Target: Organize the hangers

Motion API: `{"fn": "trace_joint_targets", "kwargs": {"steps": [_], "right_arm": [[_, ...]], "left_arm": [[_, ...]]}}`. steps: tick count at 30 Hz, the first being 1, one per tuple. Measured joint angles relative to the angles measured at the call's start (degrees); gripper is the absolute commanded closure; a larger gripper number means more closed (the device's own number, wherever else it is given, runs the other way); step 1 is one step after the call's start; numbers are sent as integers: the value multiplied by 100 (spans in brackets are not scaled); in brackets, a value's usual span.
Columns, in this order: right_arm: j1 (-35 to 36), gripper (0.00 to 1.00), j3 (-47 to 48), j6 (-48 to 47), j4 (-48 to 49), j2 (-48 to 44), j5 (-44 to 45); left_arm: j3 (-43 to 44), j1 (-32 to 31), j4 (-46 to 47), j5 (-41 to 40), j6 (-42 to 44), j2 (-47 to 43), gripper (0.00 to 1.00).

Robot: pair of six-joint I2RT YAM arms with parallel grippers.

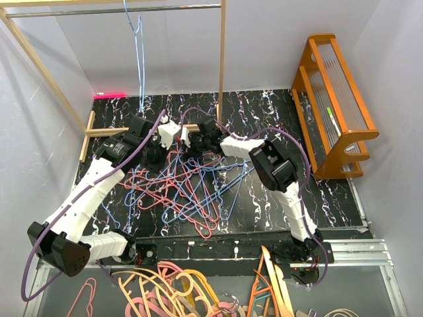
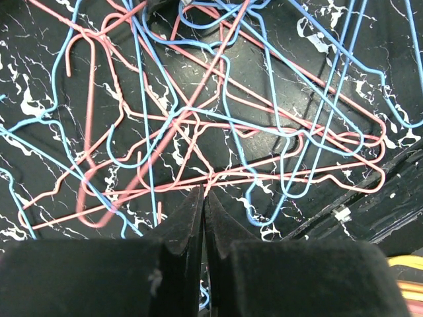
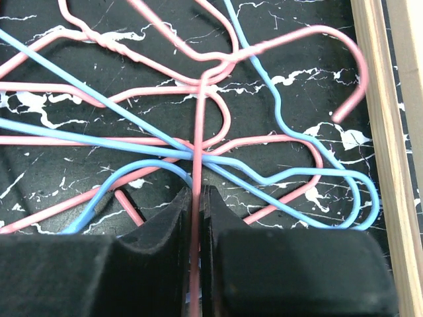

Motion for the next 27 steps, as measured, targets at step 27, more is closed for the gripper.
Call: {"fn": "trace_joint_targets", "kwargs": {"steps": [27], "right_arm": [[-328, 92, -1425, -306, -918, -2647, -457]], "left_arm": [[-415, 3689, -352, 5440, 2426, 1985, 65]]}}
